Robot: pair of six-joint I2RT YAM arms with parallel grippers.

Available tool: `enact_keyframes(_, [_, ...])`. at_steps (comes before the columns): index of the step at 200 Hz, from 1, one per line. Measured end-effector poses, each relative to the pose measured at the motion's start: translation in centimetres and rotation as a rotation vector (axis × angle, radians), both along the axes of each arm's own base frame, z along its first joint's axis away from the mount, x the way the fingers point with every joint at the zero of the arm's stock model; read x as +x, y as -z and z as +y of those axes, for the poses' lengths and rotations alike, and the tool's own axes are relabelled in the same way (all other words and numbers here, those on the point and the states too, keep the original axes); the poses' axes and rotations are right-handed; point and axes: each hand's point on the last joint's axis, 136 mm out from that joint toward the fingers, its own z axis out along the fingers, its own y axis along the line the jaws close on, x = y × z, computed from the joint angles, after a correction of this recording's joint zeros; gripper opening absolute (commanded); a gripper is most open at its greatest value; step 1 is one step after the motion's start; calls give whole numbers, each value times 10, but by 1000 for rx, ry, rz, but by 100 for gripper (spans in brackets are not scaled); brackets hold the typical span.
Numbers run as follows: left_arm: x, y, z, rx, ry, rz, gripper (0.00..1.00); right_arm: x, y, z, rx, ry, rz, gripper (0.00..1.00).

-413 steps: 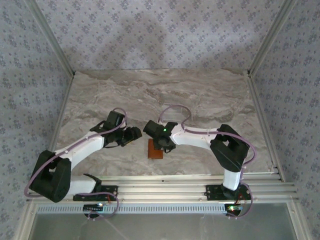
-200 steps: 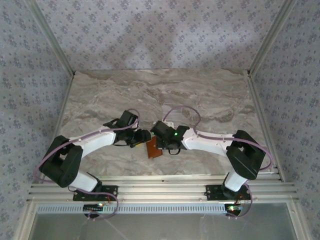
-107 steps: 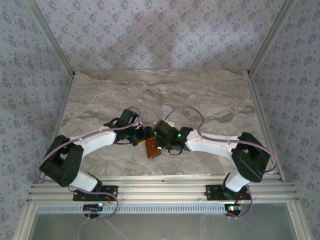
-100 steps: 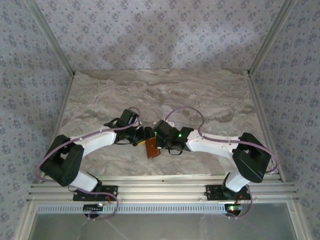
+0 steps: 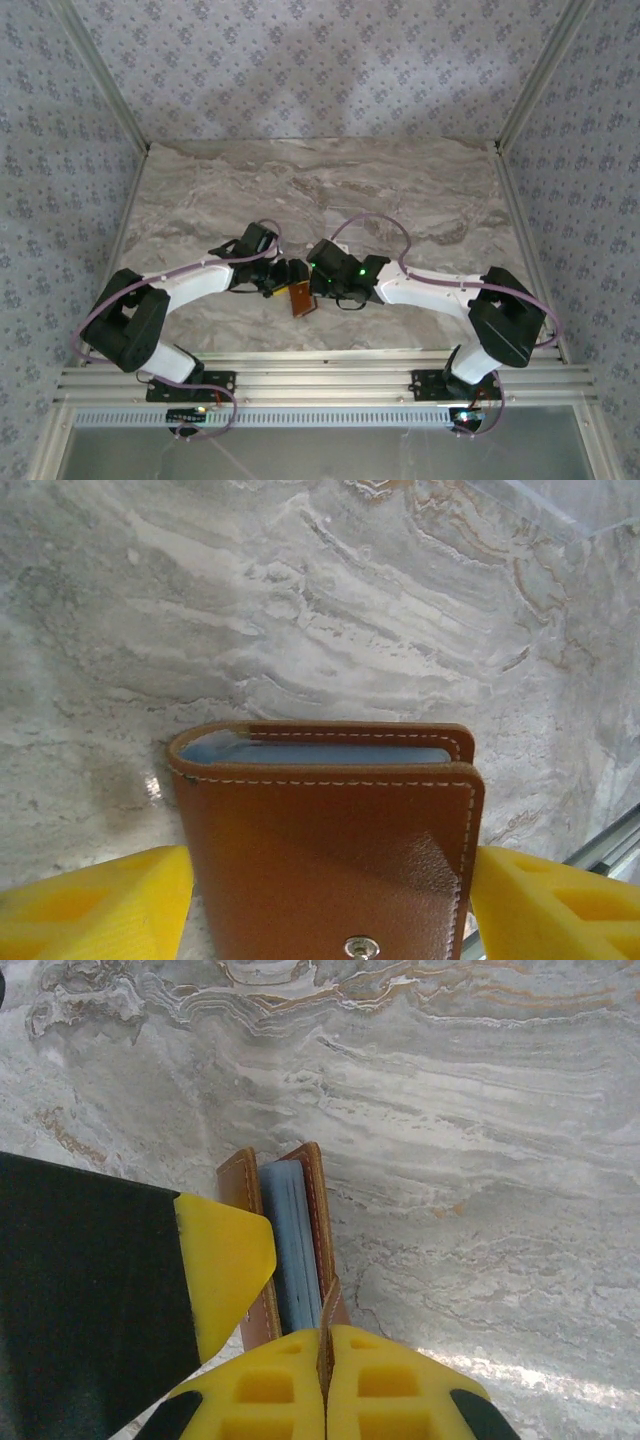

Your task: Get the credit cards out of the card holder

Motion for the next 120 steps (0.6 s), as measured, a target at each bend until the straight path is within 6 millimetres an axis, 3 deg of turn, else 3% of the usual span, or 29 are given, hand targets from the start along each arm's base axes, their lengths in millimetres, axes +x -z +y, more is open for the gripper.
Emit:
enact_keyframes(93, [-5,-12,19,72,-6,-48,64,-2,-2,-6,-2,12,-5,5])
enact_keyframes(120, [-8,-15,23,91,-3,-61,57,-2,-4,-11,-5,30,-12,5])
